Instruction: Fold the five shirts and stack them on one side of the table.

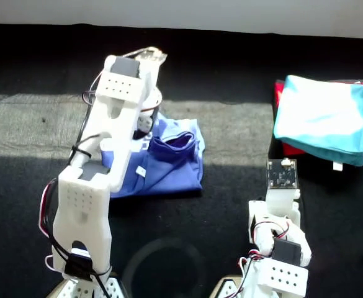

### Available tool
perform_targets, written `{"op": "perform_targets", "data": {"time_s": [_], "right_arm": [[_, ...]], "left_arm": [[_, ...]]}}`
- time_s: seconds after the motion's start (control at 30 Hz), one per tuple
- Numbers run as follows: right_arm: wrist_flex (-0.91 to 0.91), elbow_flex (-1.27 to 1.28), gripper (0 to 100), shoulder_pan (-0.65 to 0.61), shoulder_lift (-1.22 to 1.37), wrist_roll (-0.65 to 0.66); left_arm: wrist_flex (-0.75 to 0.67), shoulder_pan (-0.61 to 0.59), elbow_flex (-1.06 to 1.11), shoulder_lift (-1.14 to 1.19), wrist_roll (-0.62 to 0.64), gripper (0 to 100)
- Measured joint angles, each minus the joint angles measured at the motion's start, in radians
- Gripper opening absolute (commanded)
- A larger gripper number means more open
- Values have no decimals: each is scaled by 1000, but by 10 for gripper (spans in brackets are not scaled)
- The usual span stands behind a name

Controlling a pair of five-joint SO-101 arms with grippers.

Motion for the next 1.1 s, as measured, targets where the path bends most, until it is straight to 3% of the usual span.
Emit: {"op": "perform_targets", "data": {"time_s": [0.2, 0.43, 0.73, 0.93, 1.1], "right_arm": [[0, 0, 12, 0, 0, 0], [0, 0, 12, 0, 0, 0], [-6, 0, 12, 0, 0, 0], [-6, 0, 12, 0, 0, 0], [-6, 0, 12, 0, 0, 0]], "left_arm": [[-14, 31, 11, 80, 2, 9], [8, 183, 18, 95, 0, 9], [12, 321, 270, -35, -6, 9], [12, 318, 336, -261, -43, 9], [-34, 206, 393, -377, -69, 9]]}}
